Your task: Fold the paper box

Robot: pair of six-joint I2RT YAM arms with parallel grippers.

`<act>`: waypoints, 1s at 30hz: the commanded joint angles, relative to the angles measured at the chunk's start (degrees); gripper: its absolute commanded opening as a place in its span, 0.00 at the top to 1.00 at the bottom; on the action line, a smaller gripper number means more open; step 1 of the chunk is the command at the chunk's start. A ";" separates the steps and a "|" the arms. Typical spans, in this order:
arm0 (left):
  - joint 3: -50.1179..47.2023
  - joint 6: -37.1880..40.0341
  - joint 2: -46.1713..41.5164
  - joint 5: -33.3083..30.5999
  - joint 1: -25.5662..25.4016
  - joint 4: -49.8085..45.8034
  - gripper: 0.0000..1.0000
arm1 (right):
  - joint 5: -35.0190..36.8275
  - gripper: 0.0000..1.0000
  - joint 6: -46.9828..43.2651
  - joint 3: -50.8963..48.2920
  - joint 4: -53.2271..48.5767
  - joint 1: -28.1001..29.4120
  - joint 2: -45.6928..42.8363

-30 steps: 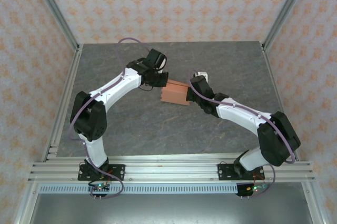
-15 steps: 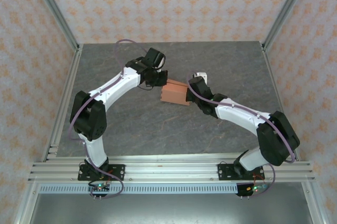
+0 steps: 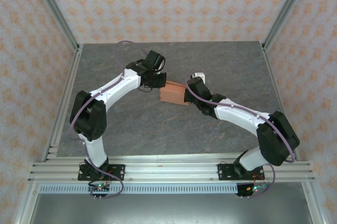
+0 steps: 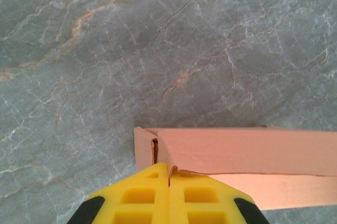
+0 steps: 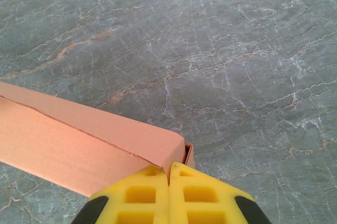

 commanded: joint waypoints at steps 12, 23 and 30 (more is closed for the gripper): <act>-15.84 -1.50 -6.33 -5.33 -0.87 14.00 1.00 | -0.47 1.00 0.73 0.82 -3.92 0.38 2.10; -25.83 -2.43 -9.00 -10.32 -3.50 25.12 1.00 | 1.65 1.00 1.53 -3.38 1.05 2.34 2.49; -29.80 -1.34 -9.79 -13.34 -4.87 29.47 1.00 | 2.49 1.00 2.11 -4.97 2.41 2.48 2.09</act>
